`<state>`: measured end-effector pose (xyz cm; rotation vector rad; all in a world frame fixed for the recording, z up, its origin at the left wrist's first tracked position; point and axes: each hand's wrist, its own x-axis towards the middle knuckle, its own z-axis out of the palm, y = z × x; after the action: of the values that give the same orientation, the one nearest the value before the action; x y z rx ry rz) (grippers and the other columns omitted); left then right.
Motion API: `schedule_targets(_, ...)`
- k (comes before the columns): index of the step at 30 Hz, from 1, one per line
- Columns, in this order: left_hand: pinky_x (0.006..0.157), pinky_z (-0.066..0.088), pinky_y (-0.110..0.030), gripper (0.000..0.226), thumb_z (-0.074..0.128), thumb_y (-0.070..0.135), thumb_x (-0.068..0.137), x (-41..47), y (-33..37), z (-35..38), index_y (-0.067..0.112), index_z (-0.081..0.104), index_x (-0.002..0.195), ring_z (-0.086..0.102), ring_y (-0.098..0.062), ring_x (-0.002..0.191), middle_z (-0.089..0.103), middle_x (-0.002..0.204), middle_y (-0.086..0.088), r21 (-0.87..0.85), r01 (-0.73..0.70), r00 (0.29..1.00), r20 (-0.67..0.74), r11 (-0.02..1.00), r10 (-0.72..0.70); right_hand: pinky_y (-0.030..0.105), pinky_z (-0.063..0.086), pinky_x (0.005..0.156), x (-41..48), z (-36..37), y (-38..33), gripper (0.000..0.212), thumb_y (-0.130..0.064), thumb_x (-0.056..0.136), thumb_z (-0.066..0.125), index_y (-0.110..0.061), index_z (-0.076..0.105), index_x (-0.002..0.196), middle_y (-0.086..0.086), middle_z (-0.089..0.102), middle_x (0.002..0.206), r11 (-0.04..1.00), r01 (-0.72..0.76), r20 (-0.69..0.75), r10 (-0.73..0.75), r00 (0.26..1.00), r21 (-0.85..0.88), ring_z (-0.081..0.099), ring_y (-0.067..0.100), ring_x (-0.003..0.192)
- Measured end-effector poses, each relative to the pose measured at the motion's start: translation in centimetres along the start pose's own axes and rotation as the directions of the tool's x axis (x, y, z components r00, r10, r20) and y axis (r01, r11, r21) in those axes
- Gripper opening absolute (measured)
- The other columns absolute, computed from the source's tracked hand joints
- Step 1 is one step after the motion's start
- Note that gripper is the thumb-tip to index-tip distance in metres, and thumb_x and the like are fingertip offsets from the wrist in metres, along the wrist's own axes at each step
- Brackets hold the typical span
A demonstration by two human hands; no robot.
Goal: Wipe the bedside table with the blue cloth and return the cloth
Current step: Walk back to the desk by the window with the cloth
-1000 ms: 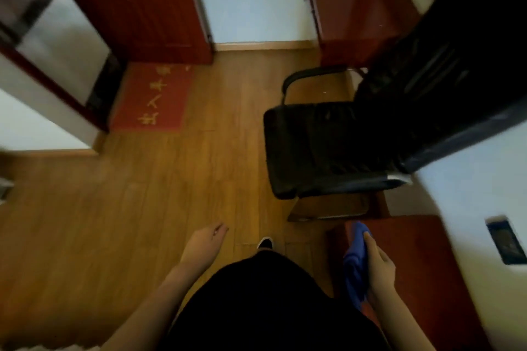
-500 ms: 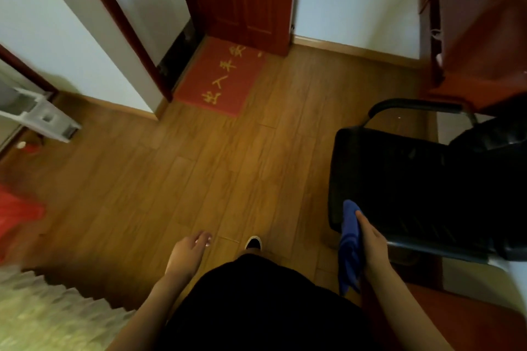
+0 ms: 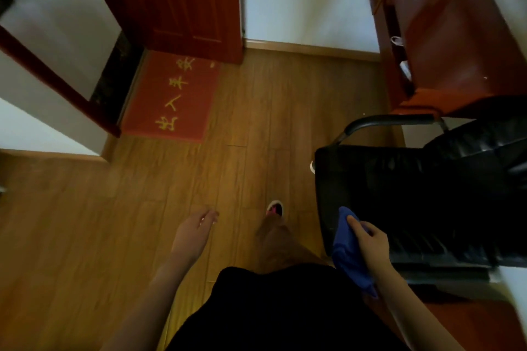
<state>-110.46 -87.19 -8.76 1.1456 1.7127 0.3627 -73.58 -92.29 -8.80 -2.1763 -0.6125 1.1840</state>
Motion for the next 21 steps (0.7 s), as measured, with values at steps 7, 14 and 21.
schedule_targets(7, 0.077, 0.047, -0.031, 0.026, 0.046, 0.026, 0.101, 10.1, 4.7, -1.4, 0.026, 0.071, 0.091, 0.066, -0.015, 0.090, 0.073, 0.091, 0.004, -0.074, 0.118, 0.991, -0.059, 0.990, -0.122, 0.032, 0.040, 0.061, 11.9, 4.9, -10.5, 0.050, -0.039, 0.092, 0.065, 0.010, 0.063, 0.081, 0.021, 0.055, 0.071, 1.000, 0.022, 0.038, -0.023, 0.999, 0.020, 0.052, 0.022, 0.063)
schedule_targets(14, 0.084, 0.050, -0.041, 0.026, 0.046, 0.023, 0.101, 20.3, 12.1, -7.1, 0.020, 0.072, 0.097, 0.066, -0.018, 0.093, 0.072, 0.096, 0.000, -0.171, 0.161, 0.961, -0.199, 0.972, -0.194, 0.025, 0.040, 0.064, 22.5, 8.8, -28.3, 0.030, -0.032, 0.091, 0.068, -0.009, 0.063, 0.073, 0.004, 0.059, 0.068, 0.984, 0.166, 0.203, -0.177, 0.963, 0.071, 0.056, 0.014, 0.069)
schedule_targets(21, 0.088, 0.049, -0.047, 0.029, 0.044, 0.024, 0.103, 32.9, 18.3, -9.8, 0.023, 0.070, 0.090, 0.065, -0.025, 0.094, 0.071, 0.098, -0.002, -0.209, 0.195, 0.964, -0.138, 0.958, -0.226, 0.025, 0.040, 0.063, 32.3, 11.2, -37.5, 0.031, -0.034, 0.093, 0.066, -0.005, 0.065, 0.083, 0.005, 0.059, 0.071, 0.985, 0.144, 0.246, -0.163, 0.956, 0.091, 0.054, 0.014, 0.067)
